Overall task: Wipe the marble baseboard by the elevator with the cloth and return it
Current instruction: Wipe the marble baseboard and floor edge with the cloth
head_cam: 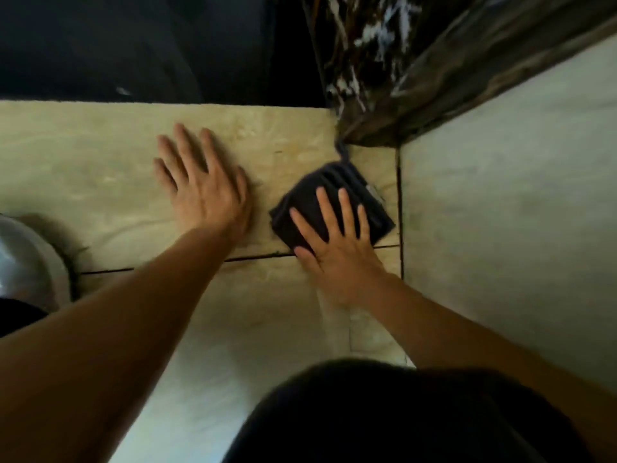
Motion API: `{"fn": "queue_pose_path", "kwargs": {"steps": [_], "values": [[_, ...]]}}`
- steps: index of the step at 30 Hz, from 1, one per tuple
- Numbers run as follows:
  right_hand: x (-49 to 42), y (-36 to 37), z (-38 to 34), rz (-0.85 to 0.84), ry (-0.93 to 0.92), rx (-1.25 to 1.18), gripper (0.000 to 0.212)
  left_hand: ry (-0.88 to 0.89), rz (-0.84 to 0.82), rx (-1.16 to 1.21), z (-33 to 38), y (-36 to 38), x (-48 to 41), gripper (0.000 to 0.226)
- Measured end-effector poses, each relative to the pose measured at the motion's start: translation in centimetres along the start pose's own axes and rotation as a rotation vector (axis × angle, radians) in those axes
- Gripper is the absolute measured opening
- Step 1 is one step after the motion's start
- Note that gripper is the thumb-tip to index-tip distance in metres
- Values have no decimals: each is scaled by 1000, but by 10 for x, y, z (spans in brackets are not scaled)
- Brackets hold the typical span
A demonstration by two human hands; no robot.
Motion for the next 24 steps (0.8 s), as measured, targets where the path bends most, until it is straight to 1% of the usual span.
{"fn": "queue_pose_path", "kwargs": {"steps": [1,3,5,7,9,11,12,13,15,17,18,20,22,24], "values": [[19,6,18,-25,76,-15,60,13,-22,6,10,5,12,80],[16,-1,51,-25,201,-80,61,-22,-43,2,20,9,20,85],[-5,-14,75,-20,279,-150,61,-77,-68,-12,28,10,19,90],[-22,-23,85,2,309,-172,61,-119,-71,-12,31,12,14,93],[-14,-24,79,112,325,-126,62,-108,-59,-26,33,16,16,94],[19,-9,48,200,362,-106,62,-46,-49,-44,33,22,22,92],[40,3,28,216,377,-115,62,-17,-46,-52,33,24,24,91],[59,17,11,196,398,-129,62,-5,-43,-53,32,26,27,91],[57,22,13,167,402,-168,62,-9,-24,-65,31,28,26,91],[15,-4,45,201,432,-199,61,-10,-24,-74,31,27,27,91],[-4,-19,64,189,468,-250,61,-2,-32,-71,32,28,29,91],[-21,-25,79,204,524,-291,62,-1,-32,-66,32,28,27,92],[-1,-17,52,240,501,-252,63,-18,-55,-54,32,23,27,94],[12,-5,32,178,449,-198,64,-33,-66,-33,33,19,27,93]]}}
Point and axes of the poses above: each hand's wrist, its own x-axis away from the middle knuckle, its own y-axis out of the palm, z = x × y, the point moved 10 cm from there along -x, towards the middle knuckle, and after that the axes turned 14 degrees about -y, right-handed, at the moved point
